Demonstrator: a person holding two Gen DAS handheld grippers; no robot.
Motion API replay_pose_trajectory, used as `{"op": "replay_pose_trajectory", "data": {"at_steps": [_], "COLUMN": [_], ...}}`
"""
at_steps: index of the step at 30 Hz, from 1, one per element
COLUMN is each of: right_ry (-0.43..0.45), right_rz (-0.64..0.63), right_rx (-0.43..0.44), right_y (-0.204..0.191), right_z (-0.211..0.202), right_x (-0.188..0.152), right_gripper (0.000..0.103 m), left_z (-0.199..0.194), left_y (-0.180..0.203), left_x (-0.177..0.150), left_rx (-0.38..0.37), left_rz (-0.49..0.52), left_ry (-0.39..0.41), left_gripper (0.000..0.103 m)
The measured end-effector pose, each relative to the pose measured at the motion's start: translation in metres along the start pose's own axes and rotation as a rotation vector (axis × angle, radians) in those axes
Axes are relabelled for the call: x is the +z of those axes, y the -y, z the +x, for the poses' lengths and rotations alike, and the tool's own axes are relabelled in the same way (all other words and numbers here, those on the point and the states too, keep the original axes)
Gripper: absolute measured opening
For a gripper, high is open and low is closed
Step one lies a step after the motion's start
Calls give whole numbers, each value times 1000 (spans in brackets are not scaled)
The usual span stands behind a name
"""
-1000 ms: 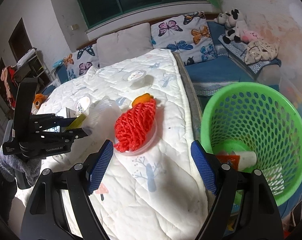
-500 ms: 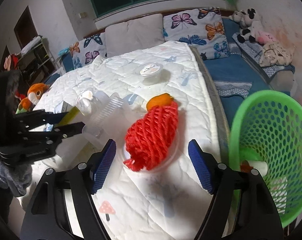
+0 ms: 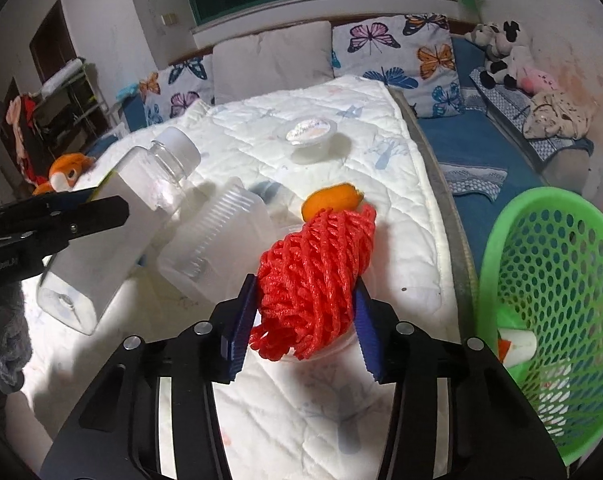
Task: Collect trash
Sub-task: 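Carry the red mesh into the basket and open the right tool while the left tool carries the bottle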
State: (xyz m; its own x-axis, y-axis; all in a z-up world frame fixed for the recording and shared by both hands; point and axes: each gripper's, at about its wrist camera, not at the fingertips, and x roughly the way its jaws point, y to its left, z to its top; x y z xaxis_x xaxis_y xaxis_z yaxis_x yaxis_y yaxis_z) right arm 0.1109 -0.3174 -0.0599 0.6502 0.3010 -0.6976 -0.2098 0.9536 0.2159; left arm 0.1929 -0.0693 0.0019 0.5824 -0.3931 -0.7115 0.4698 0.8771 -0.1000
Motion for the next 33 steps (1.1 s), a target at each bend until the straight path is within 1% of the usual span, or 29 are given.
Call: {"op": "replay_pose_trajectory", "data": {"at_steps": [8, 13, 19, 22, 30, 33], "right_ry": [53, 88, 104, 101, 81, 71], "right_rz": [40, 50, 82, 103, 167, 202], "right_rx": [68, 66, -8, -64, -186, -216], "right_y": [5, 12, 39, 59, 116, 138], "right_z": [-38, -64, -84, -91, -100, -102], "right_x": [-3, -8, -21, -29, -48, -55], "right_gripper": [45, 45, 45, 45, 47, 47], "left_z": [-24, -37, -36, -31, -4, 8], "left_y": [10, 27, 58, 78, 137, 158], "left_x": [8, 15, 24, 28, 42, 47], "left_rx": [-7, -38, -88, -121, -194, -211], "left_rz": [-4, 13, 45, 63, 123, 150], "left_ry": [44, 73, 83, 80, 55, 45], "left_gripper": [42, 42, 42, 42, 42, 42]}}
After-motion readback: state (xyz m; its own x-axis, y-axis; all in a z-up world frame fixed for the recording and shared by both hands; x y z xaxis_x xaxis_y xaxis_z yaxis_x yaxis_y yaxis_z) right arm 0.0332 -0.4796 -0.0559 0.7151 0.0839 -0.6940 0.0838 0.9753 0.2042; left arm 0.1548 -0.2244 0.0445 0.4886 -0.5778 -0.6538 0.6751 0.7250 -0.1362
